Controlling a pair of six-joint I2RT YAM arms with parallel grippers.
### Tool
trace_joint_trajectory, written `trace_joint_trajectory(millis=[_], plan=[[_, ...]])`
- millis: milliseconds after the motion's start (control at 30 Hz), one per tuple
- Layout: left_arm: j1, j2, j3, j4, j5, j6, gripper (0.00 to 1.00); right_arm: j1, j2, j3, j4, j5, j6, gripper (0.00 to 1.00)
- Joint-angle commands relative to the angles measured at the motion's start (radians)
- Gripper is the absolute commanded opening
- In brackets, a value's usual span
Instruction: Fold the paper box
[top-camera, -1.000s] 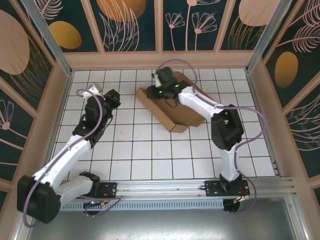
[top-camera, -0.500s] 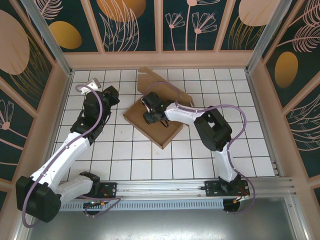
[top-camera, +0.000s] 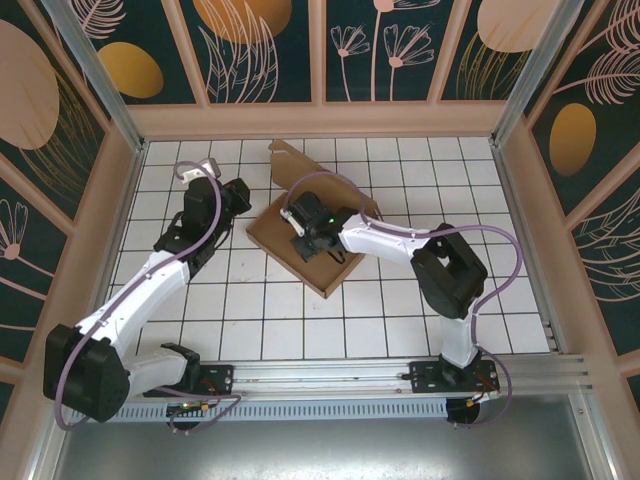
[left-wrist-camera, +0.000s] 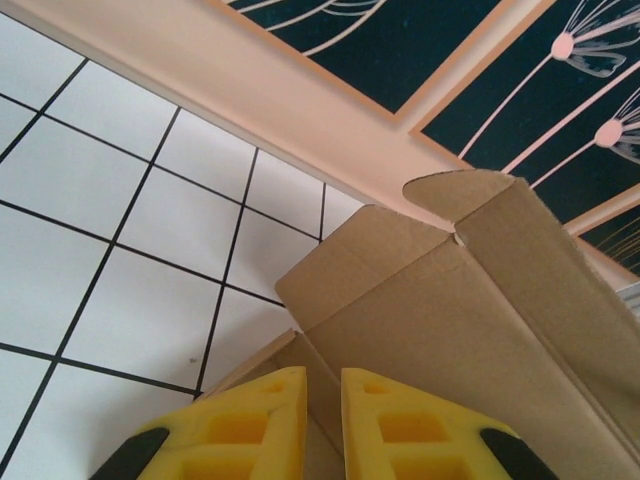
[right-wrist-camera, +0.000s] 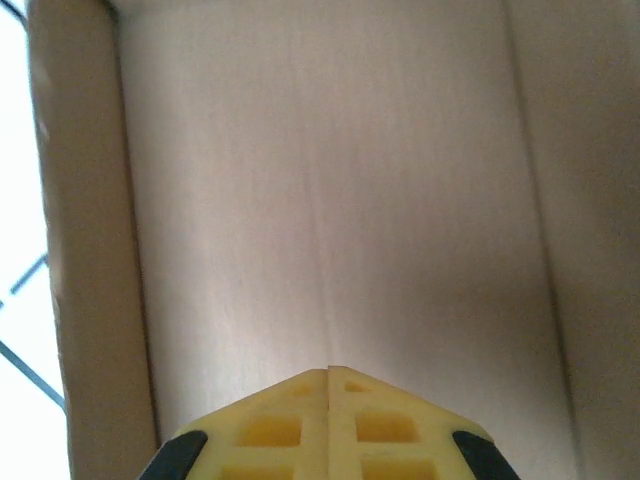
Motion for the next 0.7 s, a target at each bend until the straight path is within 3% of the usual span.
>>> trace_joint_trajectory(millis=[0, 200, 433, 667], plan=[[0.01, 0.076, 0.05, -0.039, 0.014, 0.051, 0.16, -0.001, -0.047, -0.038, -0.113, 0.064, -0.01, 0.0], [0.119, 0.28, 0.043, 0.033, 0.162, -0.038, 0.13, -0.034, -0.019, -0.077, -0.135, 0.134, 0.005, 0.0], [0.121, 0.576, 0.25, 0.014, 0.231, -0.001, 0.11, -0.075, 0.103, -0.006, -0.137, 0.272, -0.068, 0.0], [0.122, 0.654, 0.198, 0.067, 0.345, -0.033, 0.11, -0.123, 0.183, 0.054, -0.029, 0.416, -0.205, 0.0]])
